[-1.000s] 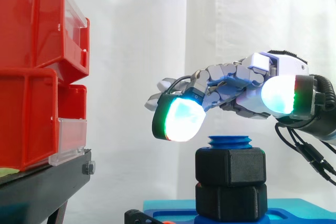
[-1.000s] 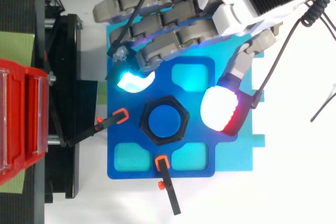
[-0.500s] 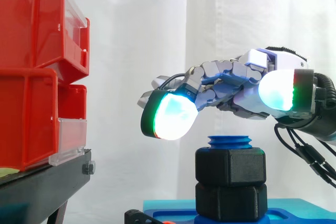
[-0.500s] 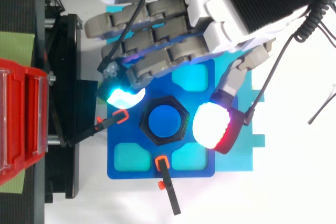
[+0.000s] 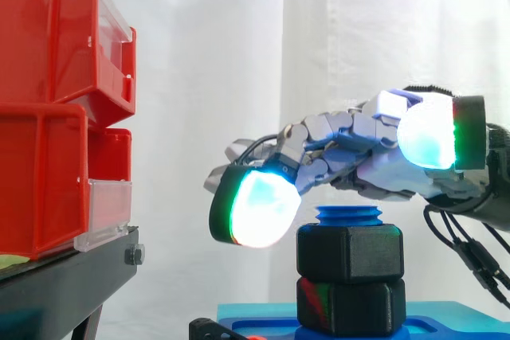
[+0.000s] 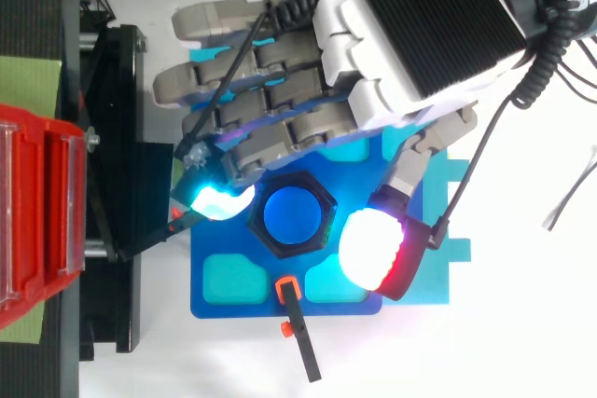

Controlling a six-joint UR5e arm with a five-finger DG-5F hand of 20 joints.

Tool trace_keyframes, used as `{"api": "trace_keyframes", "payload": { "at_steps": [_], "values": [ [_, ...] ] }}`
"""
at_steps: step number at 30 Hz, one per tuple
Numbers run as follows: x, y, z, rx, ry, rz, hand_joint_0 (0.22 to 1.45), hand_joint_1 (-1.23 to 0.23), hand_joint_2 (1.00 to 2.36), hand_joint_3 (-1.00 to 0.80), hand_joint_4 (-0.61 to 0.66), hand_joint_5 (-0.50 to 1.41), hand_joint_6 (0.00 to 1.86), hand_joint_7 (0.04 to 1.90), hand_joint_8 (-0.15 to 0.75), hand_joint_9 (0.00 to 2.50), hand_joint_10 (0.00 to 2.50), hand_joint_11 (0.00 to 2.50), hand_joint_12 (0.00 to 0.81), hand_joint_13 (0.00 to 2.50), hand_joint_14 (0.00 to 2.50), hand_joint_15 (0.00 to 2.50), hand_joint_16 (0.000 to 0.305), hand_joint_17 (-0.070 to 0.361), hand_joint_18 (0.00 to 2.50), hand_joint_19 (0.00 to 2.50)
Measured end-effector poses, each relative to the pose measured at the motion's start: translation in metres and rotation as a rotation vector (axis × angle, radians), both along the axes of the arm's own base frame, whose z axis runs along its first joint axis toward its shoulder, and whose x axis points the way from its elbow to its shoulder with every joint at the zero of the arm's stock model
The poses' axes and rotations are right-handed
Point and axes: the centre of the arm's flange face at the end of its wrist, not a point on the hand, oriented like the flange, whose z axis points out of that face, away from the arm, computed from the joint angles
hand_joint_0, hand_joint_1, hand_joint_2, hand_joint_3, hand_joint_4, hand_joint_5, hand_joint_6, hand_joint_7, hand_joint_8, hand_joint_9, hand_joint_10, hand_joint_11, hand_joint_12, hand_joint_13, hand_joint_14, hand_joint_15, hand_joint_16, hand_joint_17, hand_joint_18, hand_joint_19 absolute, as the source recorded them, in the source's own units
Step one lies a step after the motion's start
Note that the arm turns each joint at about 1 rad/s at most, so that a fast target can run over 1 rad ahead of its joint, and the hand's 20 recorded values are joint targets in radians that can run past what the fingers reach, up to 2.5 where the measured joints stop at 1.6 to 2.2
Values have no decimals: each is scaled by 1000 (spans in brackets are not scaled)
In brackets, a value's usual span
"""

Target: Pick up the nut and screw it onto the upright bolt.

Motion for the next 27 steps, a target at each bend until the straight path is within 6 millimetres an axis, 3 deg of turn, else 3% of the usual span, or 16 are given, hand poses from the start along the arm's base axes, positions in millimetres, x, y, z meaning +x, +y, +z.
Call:
{"api": "trace_keyframes", "payload": {
  "at_steps": [27],
  "values": [
    [-3,4,-11,-3,7,-7,421,16,1000,-500,259,-143,503,832,263,405,0,0,366,117,0,0,52,116,0,0]
  ]
}}
